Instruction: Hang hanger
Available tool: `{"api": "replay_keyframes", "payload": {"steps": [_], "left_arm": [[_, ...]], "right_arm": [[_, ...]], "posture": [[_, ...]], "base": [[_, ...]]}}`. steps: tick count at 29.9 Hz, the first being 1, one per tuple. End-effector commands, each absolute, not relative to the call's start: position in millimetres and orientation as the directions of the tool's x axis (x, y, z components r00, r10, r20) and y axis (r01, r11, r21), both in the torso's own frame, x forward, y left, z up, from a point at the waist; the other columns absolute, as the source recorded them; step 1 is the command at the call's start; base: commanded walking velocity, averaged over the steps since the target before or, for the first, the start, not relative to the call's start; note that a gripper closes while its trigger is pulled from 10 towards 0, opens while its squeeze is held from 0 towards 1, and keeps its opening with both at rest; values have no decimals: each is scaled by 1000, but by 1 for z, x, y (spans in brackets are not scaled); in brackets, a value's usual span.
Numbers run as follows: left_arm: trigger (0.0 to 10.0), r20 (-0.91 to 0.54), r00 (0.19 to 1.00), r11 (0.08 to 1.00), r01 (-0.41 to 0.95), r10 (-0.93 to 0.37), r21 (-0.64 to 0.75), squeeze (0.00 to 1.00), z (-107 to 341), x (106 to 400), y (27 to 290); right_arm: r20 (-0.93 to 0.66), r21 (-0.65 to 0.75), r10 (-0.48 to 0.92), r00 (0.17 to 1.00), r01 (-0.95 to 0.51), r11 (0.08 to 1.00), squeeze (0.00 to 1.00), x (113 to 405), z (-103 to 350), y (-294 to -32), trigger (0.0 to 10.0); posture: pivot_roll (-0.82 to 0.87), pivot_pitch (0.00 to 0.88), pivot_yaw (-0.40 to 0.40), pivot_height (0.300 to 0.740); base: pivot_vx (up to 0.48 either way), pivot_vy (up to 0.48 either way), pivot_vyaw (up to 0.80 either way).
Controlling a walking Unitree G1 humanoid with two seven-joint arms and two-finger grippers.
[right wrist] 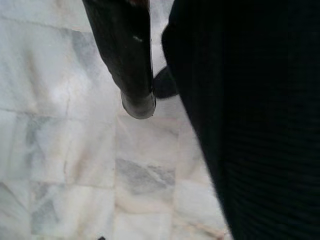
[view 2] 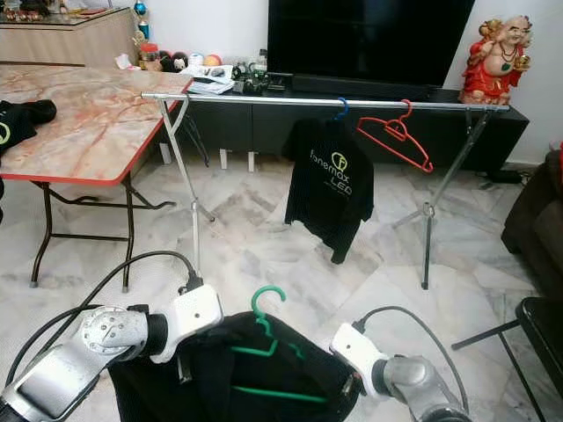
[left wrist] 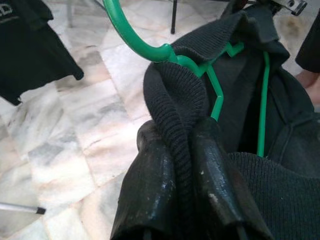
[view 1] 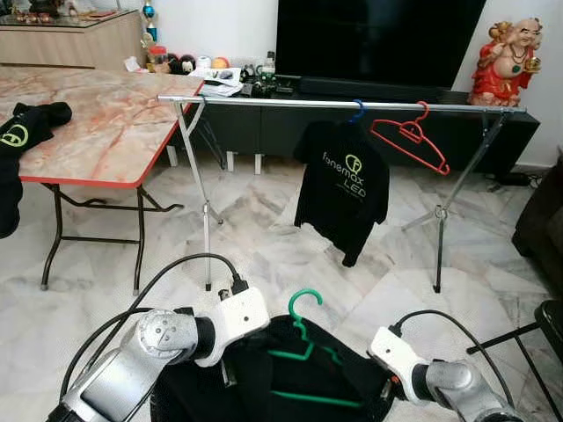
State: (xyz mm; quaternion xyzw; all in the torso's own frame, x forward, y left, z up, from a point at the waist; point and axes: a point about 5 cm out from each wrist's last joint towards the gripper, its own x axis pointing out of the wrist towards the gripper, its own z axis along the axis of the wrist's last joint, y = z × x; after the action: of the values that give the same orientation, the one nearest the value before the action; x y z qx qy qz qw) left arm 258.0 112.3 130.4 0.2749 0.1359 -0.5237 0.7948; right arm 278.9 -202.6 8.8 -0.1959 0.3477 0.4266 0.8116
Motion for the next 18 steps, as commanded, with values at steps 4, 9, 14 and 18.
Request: {"api": "replay_keyframes", "payload": {"steps": [4, 9, 14, 18], "left_arm": [[10000, -476, 448, 305, 886, -757, 349, 0, 140, 263, 108], [10000, -477, 431, 304, 896, -766, 322, 0, 140, 263, 111], [10000, -511, 397, 262, 911, -763, 317, 0, 138, 258, 116], [10000, -514, 405, 268, 908, -756, 321, 0, 138, 261, 119]], "right_arm": [[-600, -30, 650, 466, -825, 565, 0, 299, 31, -185, 10000], [-519, 32, 735, 435, -850, 526, 0, 300, 40, -180, 10000], [-538, 51, 771, 340, -900, 433, 0, 293, 42, -184, 10000], [-535, 51, 779, 328, -907, 417, 0, 295, 47, -188, 10000]], "posture": [[121, 0, -71, 740], [121, 0, -73, 740], [122, 0, -72, 740], [120, 0, -73, 740]], "base": [[0, 0, 0], [0, 0, 0], [0, 0, 0], [0, 0, 0]]}}
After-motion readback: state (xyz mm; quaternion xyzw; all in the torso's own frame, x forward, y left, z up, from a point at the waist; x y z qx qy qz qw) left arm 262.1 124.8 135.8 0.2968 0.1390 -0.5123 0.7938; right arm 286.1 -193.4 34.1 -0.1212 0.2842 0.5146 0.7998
